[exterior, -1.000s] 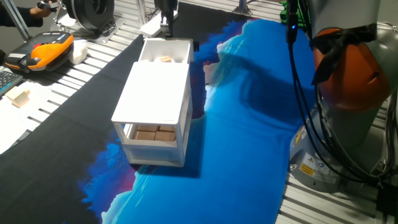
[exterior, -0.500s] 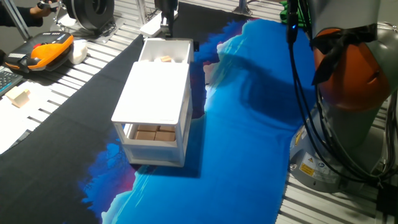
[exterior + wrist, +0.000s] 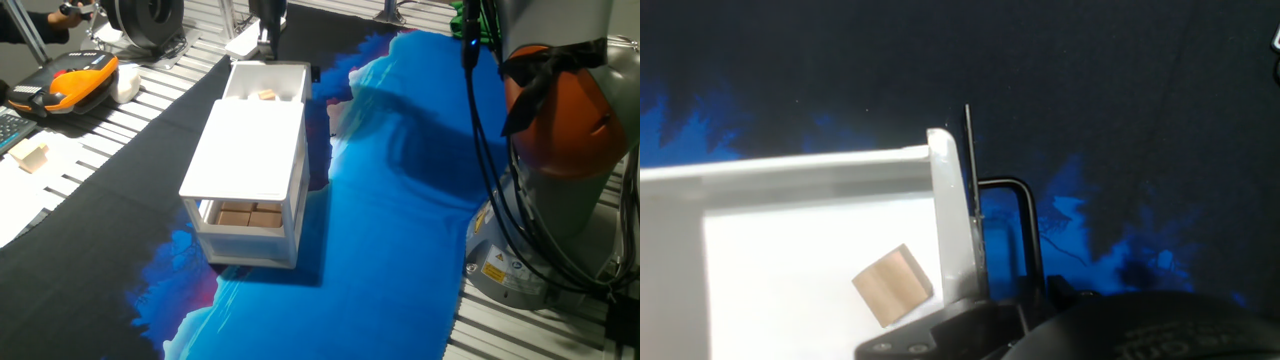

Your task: Grasp the handle and close the drawer

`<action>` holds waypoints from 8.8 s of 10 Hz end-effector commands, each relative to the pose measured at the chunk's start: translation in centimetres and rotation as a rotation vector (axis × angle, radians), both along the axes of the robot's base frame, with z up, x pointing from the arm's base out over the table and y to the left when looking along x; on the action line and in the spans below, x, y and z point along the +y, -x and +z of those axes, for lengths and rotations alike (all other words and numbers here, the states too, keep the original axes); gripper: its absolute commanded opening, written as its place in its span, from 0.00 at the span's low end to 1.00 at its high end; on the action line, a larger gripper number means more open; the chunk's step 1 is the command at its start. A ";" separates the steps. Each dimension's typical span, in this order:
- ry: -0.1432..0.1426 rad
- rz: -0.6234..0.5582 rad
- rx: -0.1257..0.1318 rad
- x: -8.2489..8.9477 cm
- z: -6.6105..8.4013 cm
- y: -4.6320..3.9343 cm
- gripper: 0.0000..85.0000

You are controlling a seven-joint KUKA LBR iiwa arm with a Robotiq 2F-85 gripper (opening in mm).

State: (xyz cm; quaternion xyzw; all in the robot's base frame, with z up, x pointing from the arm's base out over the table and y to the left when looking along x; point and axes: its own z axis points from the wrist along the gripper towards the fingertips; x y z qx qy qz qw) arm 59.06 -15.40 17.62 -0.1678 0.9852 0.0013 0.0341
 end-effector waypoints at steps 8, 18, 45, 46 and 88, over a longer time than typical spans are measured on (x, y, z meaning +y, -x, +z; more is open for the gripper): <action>0.004 -0.001 -0.001 0.2 -0.4 0.24 0.20; 0.005 -0.009 0.008 0.2 -0.5 0.38 0.20; -0.009 -0.004 -0.015 1.8 -0.4 1.33 0.00; -0.009 -0.006 -0.015 2.0 -0.3 1.41 0.00; 0.004 -0.014 -0.019 7.2 0.5 2.89 0.00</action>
